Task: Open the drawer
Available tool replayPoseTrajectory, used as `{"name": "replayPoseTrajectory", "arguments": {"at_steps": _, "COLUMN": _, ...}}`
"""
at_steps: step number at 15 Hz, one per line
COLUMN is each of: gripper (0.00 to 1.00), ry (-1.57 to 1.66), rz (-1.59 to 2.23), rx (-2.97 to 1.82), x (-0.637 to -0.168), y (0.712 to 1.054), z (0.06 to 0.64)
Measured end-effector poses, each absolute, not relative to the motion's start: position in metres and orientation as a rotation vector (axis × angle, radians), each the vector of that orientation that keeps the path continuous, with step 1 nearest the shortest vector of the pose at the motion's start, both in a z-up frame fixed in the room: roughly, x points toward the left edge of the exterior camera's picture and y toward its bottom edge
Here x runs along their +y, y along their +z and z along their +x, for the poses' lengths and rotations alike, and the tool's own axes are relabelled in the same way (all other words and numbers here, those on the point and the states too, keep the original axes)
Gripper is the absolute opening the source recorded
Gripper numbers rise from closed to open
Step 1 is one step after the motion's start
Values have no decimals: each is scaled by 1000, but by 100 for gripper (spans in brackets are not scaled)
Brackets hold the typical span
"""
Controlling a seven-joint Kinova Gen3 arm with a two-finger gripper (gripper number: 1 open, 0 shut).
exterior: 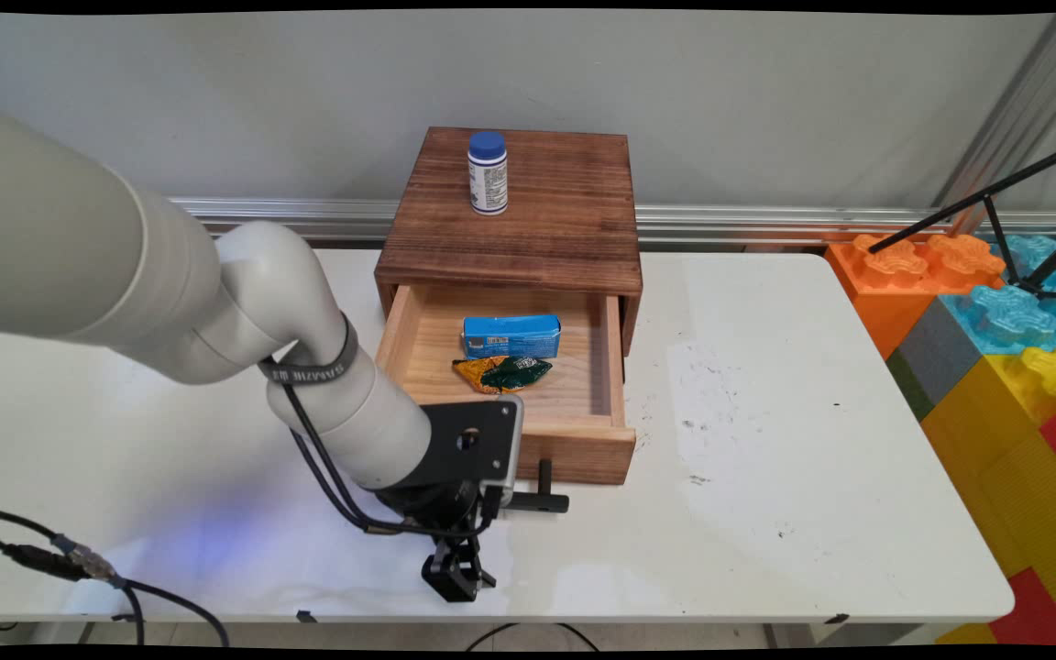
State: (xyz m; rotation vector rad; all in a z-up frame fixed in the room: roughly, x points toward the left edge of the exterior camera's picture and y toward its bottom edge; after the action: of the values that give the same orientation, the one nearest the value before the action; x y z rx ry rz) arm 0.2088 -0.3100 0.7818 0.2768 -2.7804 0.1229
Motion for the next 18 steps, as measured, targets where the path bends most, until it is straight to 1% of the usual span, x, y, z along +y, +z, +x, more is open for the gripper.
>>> {"name": "replayPoseTrajectory", "arguments": {"at_steps": 10, "gripper": 100, "ry": 119, "rz": 295, "rx": -2778, "x": -287, "y": 779, "z": 195}}
{"name": "replayPoseTrajectory", "arguments": {"at_steps": 18, "gripper": 100, "ry": 141, "rz": 306, "rx": -2776, "x": -284, "y": 780, "z": 194}}
